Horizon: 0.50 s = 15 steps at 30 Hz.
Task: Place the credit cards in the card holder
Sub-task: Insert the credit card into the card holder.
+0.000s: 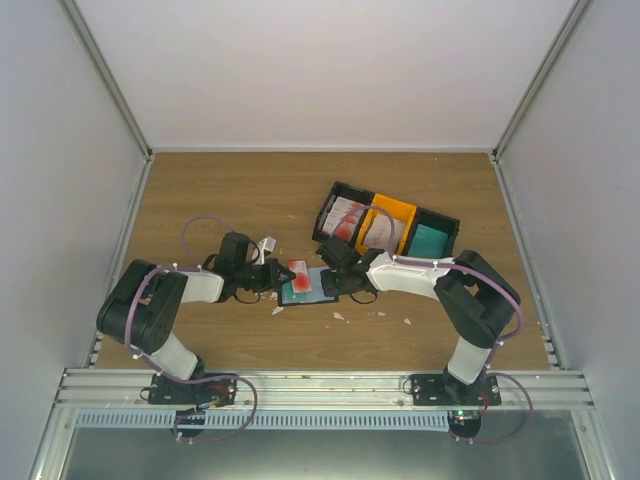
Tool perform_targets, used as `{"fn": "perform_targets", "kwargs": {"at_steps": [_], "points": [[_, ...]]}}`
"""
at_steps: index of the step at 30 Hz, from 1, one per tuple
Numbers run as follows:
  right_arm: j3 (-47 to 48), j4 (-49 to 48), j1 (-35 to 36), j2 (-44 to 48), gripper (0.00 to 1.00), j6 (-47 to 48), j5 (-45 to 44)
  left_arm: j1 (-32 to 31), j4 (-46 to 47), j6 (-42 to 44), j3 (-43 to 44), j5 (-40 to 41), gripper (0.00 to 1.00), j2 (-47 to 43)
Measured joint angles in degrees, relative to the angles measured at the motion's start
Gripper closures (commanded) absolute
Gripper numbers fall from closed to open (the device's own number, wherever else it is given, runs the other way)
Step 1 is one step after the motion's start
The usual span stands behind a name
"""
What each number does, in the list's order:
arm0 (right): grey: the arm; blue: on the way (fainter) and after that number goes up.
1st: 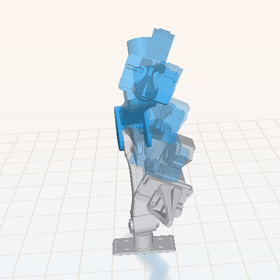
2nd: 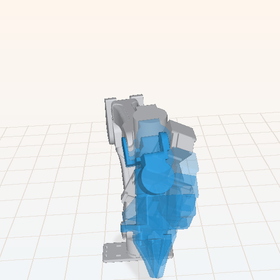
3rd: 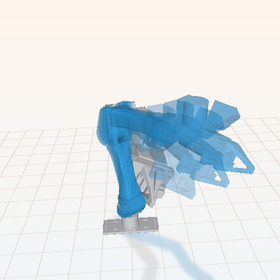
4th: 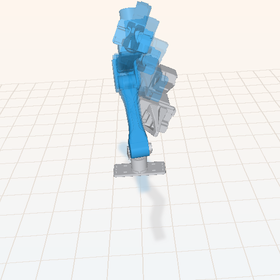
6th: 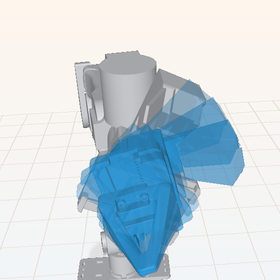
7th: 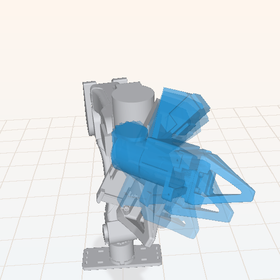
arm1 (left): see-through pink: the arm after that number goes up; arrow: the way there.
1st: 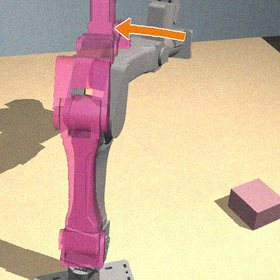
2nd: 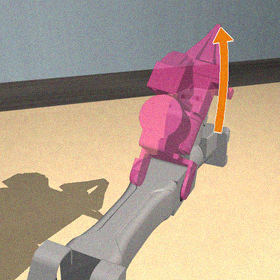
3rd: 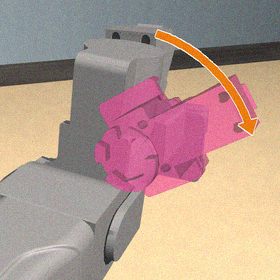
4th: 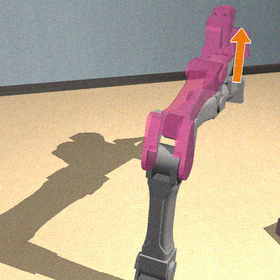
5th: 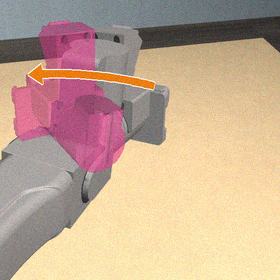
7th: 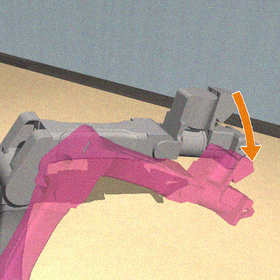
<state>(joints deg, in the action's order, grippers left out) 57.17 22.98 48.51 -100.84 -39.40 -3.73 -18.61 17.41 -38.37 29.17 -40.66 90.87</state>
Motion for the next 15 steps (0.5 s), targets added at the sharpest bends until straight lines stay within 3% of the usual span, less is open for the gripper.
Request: {"fn": "perform_targets", "kwargs": {"at_steps": [15], "points": [[-0.3,-1.1,-0.1,0.0,0.74,0.1,0.7,-1.3,1.7,-1.2,0.4,-2.4,1.0,3.5]]}}
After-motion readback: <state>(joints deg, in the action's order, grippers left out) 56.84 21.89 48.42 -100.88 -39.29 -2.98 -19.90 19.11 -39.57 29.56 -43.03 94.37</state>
